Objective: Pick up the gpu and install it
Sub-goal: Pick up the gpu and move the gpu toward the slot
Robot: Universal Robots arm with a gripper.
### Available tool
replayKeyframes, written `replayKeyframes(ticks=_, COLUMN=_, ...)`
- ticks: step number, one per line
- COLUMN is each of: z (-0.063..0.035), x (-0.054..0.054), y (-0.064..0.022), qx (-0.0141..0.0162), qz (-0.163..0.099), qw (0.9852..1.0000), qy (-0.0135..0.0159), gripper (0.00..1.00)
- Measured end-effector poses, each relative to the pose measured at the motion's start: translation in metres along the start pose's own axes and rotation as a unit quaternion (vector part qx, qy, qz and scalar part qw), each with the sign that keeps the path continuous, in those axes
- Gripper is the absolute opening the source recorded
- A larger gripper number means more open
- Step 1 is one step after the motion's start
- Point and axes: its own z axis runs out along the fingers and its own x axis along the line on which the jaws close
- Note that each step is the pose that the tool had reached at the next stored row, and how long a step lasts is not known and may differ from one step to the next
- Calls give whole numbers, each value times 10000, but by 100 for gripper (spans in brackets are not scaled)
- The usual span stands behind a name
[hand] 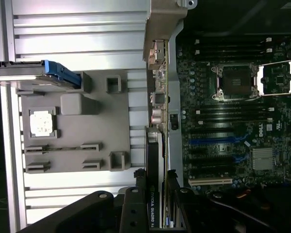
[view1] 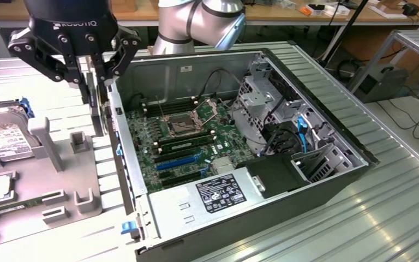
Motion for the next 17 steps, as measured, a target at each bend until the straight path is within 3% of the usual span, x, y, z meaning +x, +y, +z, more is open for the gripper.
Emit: replayKeyframes(ticks=17, z=6, x=-193, y=8, qx=0, qz=0, qw=10000, qy=0, gripper=27)
